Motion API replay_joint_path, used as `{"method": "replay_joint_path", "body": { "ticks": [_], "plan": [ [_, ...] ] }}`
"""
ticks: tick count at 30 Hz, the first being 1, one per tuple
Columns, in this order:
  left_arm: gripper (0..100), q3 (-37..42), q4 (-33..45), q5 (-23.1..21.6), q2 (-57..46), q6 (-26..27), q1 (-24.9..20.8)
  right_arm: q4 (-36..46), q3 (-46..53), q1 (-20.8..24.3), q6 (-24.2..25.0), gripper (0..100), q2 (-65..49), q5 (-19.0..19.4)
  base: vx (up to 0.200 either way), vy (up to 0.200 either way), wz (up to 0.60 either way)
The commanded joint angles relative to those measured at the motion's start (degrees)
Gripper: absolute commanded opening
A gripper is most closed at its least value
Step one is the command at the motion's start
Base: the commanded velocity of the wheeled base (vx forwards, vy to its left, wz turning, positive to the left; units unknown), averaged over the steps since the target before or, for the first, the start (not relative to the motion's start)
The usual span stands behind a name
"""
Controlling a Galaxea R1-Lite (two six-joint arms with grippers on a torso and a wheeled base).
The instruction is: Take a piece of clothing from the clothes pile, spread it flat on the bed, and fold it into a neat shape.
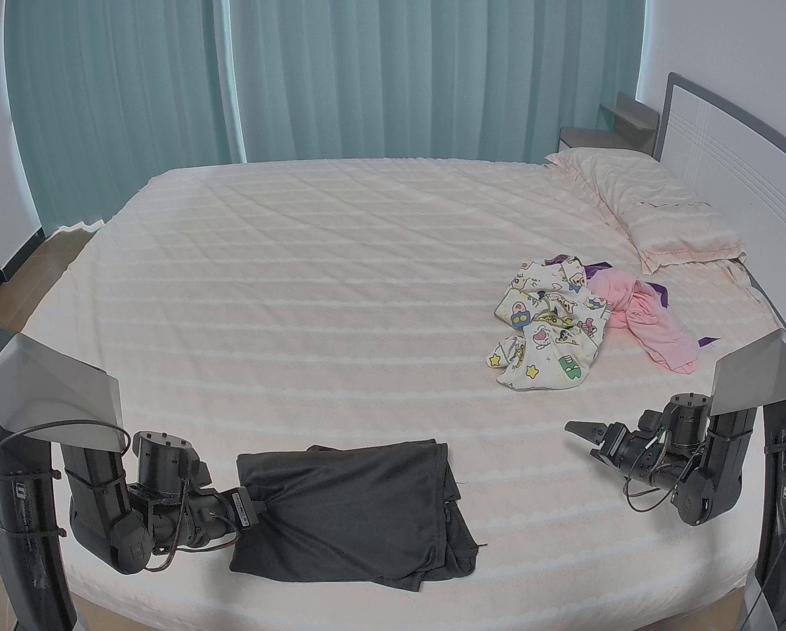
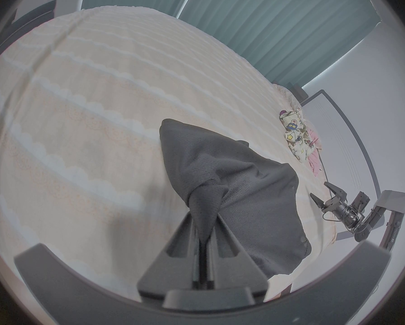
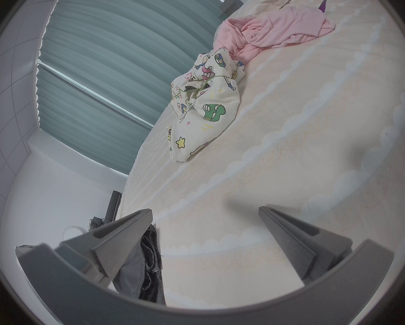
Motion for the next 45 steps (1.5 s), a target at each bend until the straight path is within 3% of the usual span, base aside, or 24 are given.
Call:
{"method": "replay_joint_path", "body": {
  "ticks": [1, 5, 45],
  "plan": [
    [0, 0.08, -0.02, 0.0, -0.59, -0.07, 0.27, -0.78, 0.02, 0.01, 0.0, 100, -0.08, -0.01, 0.0, 0.0, 0.0],
    [0, 0.08, -0.02, 0.0, -0.59, -0.07, 0.62, -0.78, 0.11, 0.01, 0.0, 100, -0.08, -0.01, 0.0, 0.0, 0.0],
    [0, 0.78, 0.07, 0.09, -1.55, -0.16, 4.93, -0.78, 0.02, -0.08, 0.0, 100, 0.09, -0.01, 0.0, 0.2, 0.0]
  ]
}}
